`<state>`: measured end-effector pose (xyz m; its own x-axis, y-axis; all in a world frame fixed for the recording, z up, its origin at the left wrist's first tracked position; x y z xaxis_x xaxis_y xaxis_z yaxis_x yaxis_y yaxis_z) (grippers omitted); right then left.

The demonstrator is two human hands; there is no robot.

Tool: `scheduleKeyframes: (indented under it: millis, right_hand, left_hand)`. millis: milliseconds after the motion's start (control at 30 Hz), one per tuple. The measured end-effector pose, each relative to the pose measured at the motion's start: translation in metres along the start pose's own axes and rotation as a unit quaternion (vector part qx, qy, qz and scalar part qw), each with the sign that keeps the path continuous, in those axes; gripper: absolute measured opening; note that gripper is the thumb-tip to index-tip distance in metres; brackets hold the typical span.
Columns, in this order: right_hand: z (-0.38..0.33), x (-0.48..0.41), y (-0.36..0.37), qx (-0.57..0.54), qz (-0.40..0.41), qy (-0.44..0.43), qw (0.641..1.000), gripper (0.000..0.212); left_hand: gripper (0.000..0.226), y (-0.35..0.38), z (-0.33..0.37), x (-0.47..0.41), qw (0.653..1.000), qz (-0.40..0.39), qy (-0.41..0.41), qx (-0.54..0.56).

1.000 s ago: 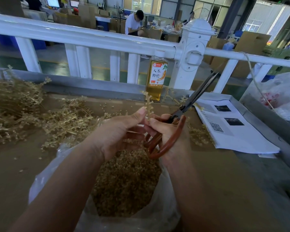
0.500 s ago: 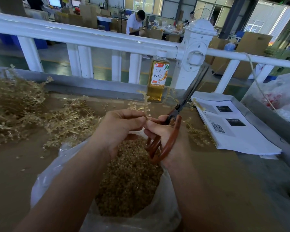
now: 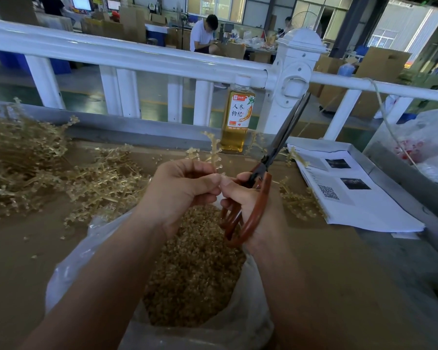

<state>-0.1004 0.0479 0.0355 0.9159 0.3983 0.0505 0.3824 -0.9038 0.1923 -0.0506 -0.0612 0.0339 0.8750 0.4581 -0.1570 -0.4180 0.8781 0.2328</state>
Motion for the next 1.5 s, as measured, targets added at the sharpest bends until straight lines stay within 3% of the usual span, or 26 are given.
scheduleKeyframes:
  millis: [133, 267, 533, 667, 833, 1200, 1500]
  right_hand:
    - [0.000, -0.001, 0.000, -0.012, 0.006, 0.008, 1.000, 0.021]
    - [0.000, 0.000, 0.001, -0.011, 0.002, 0.009, 1.000, 0.022]
    - [0.004, -0.001, 0.001, -0.027, -0.042, 0.058, 0.997, 0.030]
    - [0.004, 0.002, 0.001, 0.034, -0.094, 0.085, 0.991, 0.050]
    - [0.001, 0.004, -0.001, 0.195, -0.154, 0.058, 0.967, 0.032]
    - [0.001, 0.008, 0.000, 0.305, -0.277, 0.073, 0.908, 0.038]
    - [-0.002, 0.009, -0.001, 0.336, -0.291, 0.075, 0.893, 0.030]
  left_hand:
    - [0.023, 0.001, 0.002, 0.001, 1.000, -0.003, 0.007, 0.014]
    - [0.018, 0.003, 0.002, 0.002, 1.000, -0.002, 0.016, -0.004]
    - [0.020, -0.007, 0.012, -0.002, 0.996, 0.032, 0.051, 0.065]
    - [0.020, -0.009, 0.015, -0.002, 0.995, 0.049, 0.056, 0.064]
    - [0.021, -0.011, 0.017, -0.003, 0.993, 0.083, 0.081, 0.026]
    - [0.022, -0.021, 0.020, -0.007, 0.983, 0.135, 0.126, 0.008]
    - [0.020, -0.024, 0.019, -0.010, 0.984, 0.143, 0.108, -0.002]
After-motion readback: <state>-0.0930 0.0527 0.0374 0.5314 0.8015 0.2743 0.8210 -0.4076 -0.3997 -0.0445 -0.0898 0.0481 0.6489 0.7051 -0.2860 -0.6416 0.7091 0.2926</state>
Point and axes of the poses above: each hand's wrist, its own x-axis away from the middle knuckle, its own y-axis out of the palm, z = x × y, the point moved 1 cm from there along -x, towards the middle knuckle, and after that the axes turned 5 degrees about y, right-handed, at the moved point
